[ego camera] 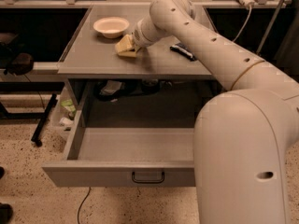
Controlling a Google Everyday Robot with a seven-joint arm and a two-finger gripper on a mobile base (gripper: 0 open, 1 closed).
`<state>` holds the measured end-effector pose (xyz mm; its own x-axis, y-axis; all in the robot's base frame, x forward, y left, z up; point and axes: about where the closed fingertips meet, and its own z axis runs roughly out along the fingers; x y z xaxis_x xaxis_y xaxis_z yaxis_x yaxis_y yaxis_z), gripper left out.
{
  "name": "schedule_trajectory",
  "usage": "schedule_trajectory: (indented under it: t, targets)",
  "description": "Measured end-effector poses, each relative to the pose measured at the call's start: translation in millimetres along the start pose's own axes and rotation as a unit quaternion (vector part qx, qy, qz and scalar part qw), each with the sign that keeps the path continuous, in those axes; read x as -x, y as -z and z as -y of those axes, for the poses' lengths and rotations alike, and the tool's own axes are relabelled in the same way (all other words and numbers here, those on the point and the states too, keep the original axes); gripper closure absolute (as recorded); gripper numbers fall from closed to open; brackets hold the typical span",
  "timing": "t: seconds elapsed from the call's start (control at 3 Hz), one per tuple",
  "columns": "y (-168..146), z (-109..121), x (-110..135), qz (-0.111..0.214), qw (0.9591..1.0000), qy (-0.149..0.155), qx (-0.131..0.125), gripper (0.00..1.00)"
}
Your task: Place sponge into top drawer
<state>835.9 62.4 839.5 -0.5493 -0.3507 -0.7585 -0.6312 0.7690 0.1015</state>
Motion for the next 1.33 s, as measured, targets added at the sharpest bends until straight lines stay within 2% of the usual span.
schedule_trajectory:
  t: [0.67, 1.0, 1.33]
  targets:
    - [5, -4, 2, 0.009, 0.9999, 0.010, -0.010, 0.89]
    - [33, -5, 0, 0.016, 0.9991, 0.027, -0.027, 1.00]
    - [74, -14, -4, 0.024, 0.9977, 0.053, -0.034, 1.00]
